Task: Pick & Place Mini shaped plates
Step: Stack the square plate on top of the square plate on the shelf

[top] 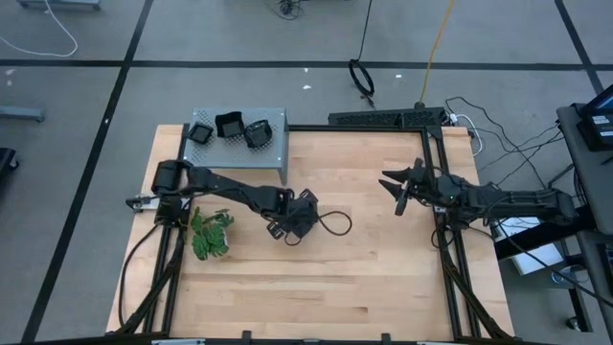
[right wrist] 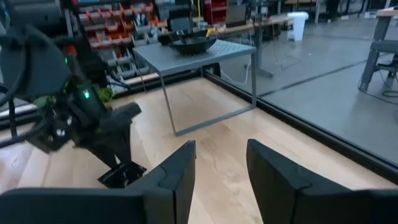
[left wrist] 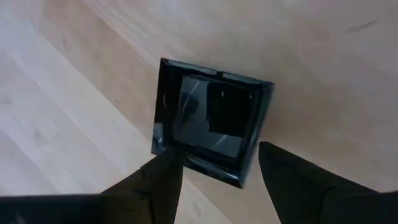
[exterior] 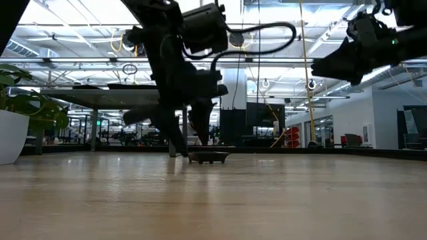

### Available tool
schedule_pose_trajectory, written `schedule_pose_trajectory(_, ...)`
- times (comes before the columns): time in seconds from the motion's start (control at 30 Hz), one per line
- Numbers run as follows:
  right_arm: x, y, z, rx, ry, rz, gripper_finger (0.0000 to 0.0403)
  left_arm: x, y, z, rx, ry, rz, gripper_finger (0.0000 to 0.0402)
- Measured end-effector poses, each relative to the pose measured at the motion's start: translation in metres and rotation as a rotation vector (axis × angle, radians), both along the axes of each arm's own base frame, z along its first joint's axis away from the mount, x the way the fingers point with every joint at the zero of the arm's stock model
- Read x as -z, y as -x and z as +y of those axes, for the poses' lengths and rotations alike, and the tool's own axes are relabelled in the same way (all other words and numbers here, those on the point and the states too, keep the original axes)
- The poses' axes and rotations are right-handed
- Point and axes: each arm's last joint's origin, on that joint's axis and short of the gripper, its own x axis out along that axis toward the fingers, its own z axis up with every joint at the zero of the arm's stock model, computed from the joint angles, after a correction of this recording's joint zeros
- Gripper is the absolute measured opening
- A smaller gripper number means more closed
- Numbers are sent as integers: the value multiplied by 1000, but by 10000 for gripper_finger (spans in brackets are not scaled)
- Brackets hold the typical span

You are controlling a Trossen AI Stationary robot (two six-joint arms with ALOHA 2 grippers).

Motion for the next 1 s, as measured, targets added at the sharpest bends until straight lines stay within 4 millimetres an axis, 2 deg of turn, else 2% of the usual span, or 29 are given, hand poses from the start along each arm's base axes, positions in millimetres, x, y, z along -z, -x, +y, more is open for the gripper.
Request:
schedule_pose_trajectory(0.23, 30, 1, 0, -1, 14, -151, 130, 14, -2, -8, 64, -70, 40, 213)
schedule_pose_trajectory(0.37, 19, 2, 0, 0, 18, -291, 130, 14, -2, -12, 74, -74, 41, 208)
schedule_pose_trajectory(0.5, 21, 2, 0, -1, 21, -270, 130, 14, -2, -14, 86, -60, 44, 165)
schedule_pose_trajectory(0.73, 21, 2, 0, -1, 9, -277, 130, 14, -2, -12, 80, -41, 41, 24)
schedule_pose_trajectory(0.77, 21, 2, 0, -1, -5, -284, 130, 14, -2, -11, 62, -35, 37, 13)
schedule_pose_trajectory(0.9, 21, 2, 0, 0, -72, -312, 130, 12, -2, -11, 1, -16, 23, 18)
schedule_pose_trajectory(1.0, 22, 2, 0, 0, -86, -308, 130, 2, -3, -11, -23, -3, -13, 19)
